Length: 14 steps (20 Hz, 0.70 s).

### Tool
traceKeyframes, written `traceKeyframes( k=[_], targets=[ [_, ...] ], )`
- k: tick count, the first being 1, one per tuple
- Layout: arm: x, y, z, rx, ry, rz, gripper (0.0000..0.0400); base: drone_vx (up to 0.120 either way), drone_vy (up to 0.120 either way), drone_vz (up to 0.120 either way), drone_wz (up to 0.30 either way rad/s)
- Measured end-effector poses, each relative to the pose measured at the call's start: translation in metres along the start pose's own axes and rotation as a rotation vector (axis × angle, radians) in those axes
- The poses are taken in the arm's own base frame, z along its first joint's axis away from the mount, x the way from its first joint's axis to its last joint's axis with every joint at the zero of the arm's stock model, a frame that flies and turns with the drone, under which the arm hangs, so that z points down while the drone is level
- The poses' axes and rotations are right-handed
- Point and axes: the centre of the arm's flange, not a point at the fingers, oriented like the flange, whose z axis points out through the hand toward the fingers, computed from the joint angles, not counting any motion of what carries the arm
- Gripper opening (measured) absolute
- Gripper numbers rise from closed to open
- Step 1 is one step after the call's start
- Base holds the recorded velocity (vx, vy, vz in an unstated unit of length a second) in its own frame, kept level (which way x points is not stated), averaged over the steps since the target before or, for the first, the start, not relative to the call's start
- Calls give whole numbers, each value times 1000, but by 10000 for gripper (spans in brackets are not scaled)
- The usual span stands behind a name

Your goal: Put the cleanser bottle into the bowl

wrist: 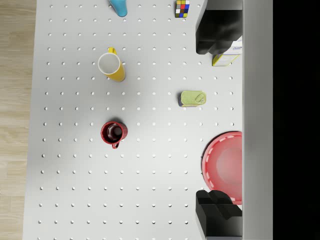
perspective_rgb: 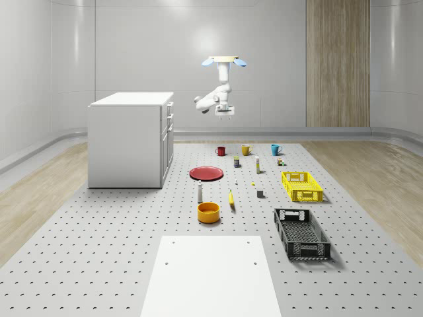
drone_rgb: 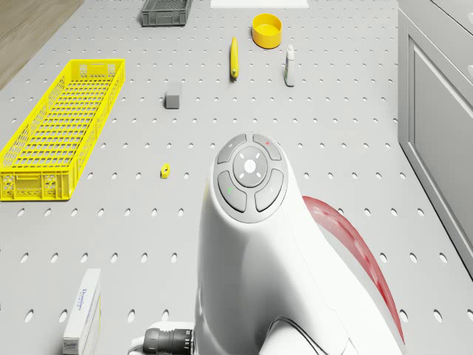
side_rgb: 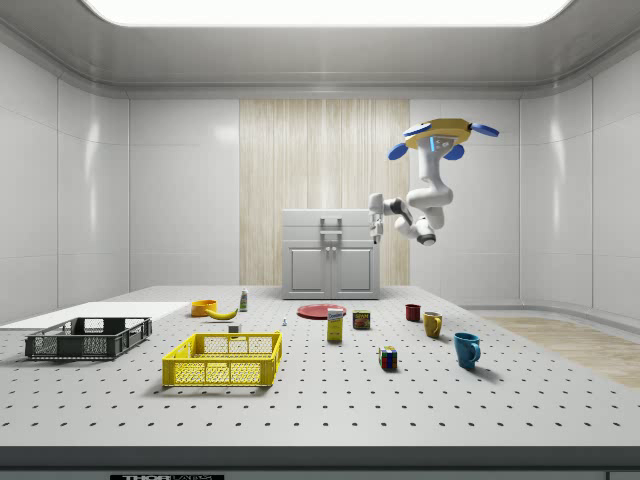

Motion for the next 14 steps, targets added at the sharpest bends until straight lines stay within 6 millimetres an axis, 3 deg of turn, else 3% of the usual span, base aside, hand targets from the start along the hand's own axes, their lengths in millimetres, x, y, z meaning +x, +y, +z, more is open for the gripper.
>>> traceKeyframes(
  k=[2, 6, 12, 14],
  targets=[
    [-1, -1, 0, -8, 9, 0, 400, 120, 0, -20, 0],
    [-2, -2, 0, -17, 19, 0, 400, 120, 0, -120, 0],
    [-2, -2, 0, -23, 25, -1, 400, 120, -120, -120, 0],
    [-2, -2, 0, -24, 26, -1, 400, 120, -60, -40, 0]
  ],
)
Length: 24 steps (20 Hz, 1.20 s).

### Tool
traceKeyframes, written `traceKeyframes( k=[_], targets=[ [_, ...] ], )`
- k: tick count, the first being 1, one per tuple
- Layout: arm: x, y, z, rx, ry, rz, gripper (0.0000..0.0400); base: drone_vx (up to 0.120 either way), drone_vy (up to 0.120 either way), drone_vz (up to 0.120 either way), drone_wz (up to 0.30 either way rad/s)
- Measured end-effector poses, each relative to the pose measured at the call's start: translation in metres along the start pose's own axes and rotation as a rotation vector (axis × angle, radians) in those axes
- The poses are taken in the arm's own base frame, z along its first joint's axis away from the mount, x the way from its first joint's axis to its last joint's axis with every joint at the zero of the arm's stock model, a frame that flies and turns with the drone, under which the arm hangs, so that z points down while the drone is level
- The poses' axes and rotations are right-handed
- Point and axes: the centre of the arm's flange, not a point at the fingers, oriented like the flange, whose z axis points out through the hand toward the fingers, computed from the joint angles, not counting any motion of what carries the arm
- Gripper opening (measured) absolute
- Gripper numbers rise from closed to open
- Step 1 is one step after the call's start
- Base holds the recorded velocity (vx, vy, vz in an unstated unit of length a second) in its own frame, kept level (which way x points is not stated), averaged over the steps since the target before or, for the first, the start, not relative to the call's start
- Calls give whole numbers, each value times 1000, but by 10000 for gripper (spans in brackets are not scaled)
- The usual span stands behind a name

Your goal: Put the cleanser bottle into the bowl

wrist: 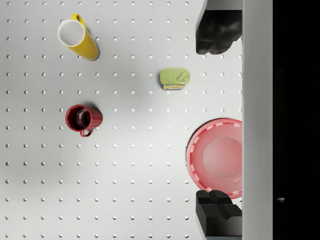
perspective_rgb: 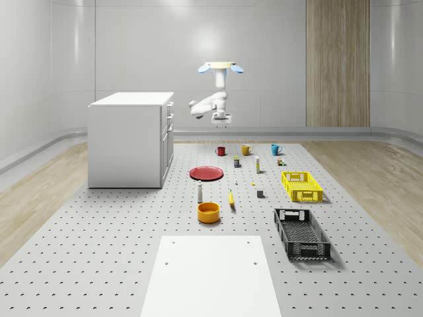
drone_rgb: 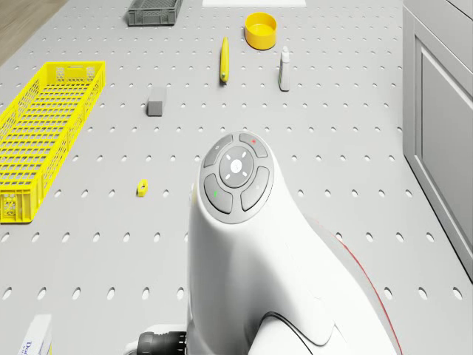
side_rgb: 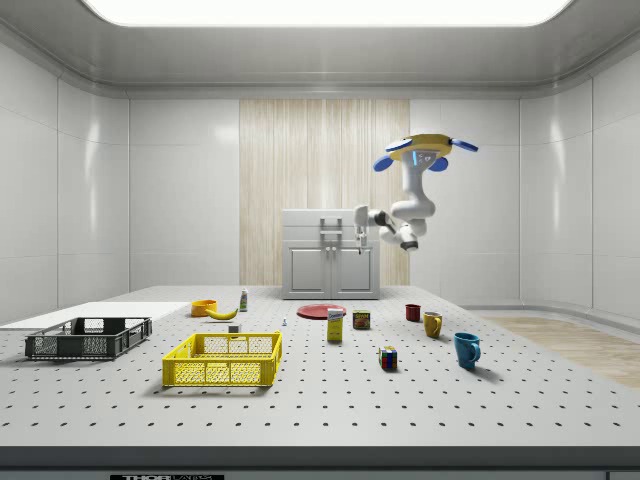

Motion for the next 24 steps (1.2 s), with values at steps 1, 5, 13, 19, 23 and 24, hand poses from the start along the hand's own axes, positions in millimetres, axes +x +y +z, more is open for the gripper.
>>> traceKeyframes(
  k=[1, 5, 13, 19, 23, 24],
  targets=[
    [0, 0, 0, 0, 0, 0, 400, 120, 0, 0, 0],
    [0, 0, 0, -1, 1, 0, 400, 120, 0, 0, 0],
    [0, 0, 0, -2, 2, 0, 400, 120, 0, 0, 0],
    [0, 0, 0, -2, 2, 0, 400, 120, 0, 0, 0],
    [0, 0, 0, -2, 2, 0, 400, 120, 0, 0, 0],
    [0, 0, 0, -2, 2, 0, 400, 120, 0, -120, 0]
  ],
)
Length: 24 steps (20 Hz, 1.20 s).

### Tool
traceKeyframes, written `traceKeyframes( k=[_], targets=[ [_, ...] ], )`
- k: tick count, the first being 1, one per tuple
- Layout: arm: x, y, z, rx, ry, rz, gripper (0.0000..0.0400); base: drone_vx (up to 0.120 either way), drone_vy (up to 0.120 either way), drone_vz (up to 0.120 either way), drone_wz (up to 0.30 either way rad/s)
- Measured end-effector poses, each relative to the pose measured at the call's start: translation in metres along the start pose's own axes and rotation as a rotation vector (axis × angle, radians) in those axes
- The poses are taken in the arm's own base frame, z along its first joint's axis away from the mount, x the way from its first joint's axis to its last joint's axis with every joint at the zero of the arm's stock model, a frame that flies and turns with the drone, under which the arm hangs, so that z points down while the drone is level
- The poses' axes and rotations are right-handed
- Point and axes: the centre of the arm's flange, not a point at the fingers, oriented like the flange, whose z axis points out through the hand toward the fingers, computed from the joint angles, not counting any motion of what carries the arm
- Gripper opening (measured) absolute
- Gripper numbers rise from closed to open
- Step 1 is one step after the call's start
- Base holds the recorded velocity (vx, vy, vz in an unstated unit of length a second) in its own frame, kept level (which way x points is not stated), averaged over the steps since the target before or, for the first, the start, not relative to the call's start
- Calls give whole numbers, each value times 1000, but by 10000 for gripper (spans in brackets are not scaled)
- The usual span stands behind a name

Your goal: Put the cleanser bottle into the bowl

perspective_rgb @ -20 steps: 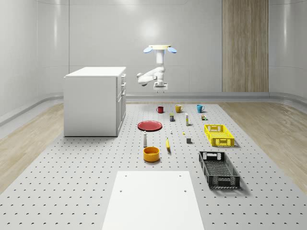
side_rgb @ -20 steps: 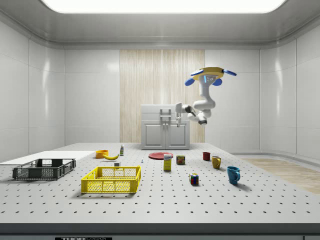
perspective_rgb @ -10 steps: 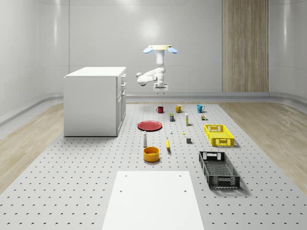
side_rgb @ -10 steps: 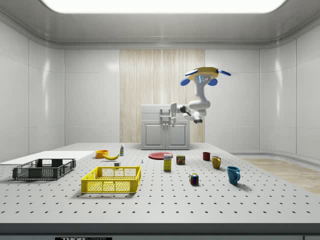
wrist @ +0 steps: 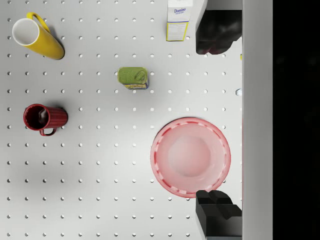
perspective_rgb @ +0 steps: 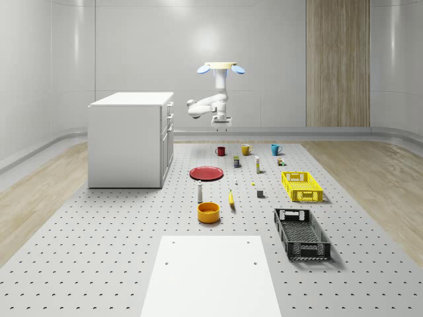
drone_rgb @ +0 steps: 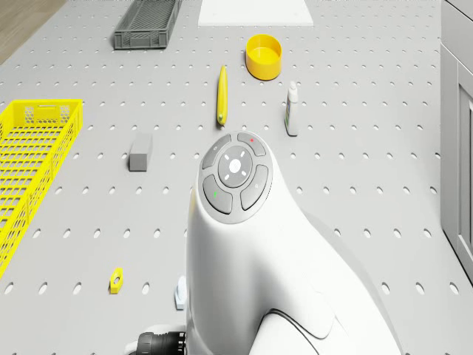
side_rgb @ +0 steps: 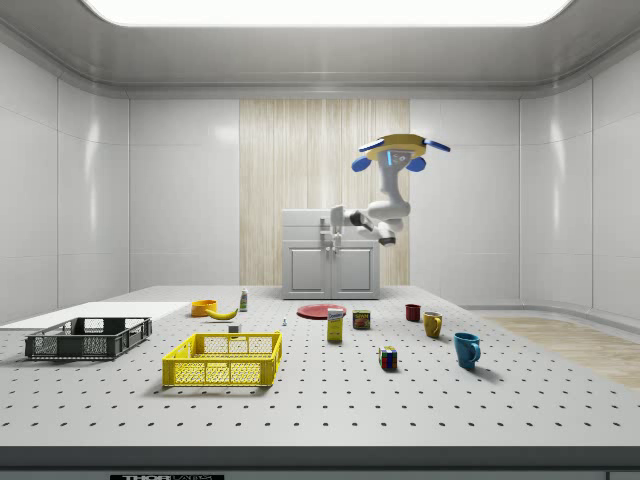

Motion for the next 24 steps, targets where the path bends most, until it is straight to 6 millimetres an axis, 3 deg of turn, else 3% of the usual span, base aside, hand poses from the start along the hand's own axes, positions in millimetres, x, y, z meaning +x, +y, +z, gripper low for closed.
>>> traceKeyframes(
  k=[8, 24],
  targets=[
    [0, 0, 0, 0, 0, 0, 400, 120, 0, -110, 0],
    [0, 0, 0, 0, 0, 0, 400, 120, 0, 0, 0]
  ],
)
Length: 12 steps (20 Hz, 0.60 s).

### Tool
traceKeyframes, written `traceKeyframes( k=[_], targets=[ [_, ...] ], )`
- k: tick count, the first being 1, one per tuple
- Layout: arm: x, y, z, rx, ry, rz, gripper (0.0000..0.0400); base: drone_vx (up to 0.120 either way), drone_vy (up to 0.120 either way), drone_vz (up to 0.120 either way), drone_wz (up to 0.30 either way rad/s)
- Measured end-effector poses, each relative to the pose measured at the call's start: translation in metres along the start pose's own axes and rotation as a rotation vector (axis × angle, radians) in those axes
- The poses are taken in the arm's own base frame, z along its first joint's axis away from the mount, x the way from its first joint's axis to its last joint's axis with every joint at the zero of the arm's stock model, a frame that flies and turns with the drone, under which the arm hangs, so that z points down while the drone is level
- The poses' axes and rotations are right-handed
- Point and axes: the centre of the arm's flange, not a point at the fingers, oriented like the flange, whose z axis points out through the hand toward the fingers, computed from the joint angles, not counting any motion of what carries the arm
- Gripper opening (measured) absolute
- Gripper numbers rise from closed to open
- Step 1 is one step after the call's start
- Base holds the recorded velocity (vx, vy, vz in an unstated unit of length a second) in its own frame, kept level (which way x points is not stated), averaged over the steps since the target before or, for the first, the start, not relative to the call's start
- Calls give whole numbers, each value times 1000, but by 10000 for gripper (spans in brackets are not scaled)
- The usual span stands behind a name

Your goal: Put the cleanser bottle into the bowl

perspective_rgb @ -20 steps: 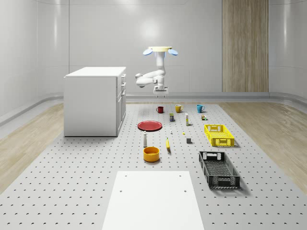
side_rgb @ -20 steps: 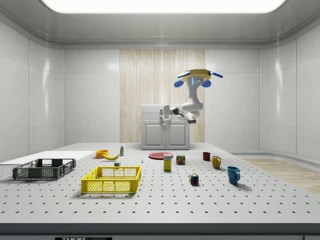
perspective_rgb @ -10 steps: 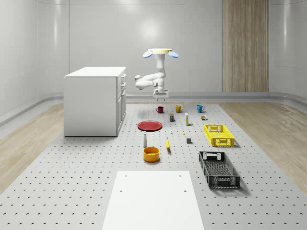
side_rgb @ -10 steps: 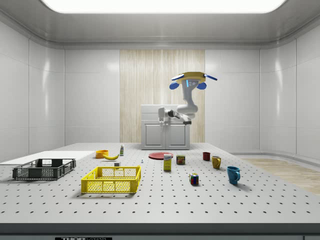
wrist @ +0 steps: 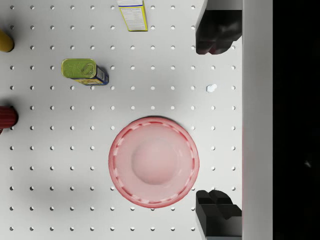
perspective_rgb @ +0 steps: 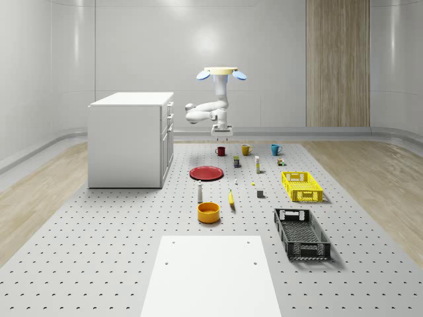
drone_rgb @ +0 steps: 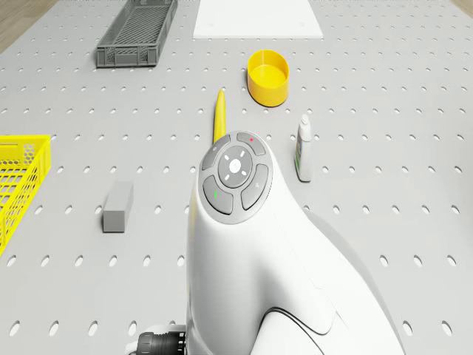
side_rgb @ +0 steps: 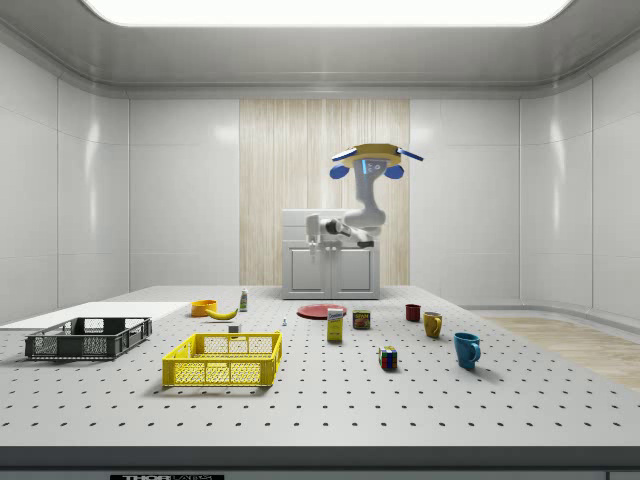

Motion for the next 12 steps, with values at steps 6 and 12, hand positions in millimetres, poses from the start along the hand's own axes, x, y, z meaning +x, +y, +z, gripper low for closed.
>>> traceKeyframes(
  k=[6, 12],
  targets=[
    [0, 0, 0, 0, 0, 0, 400, 120, 0, -67, 0],
    [0, 0, 0, 0, 0, 0, 400, 120, 0, -80, 0]
  ],
)
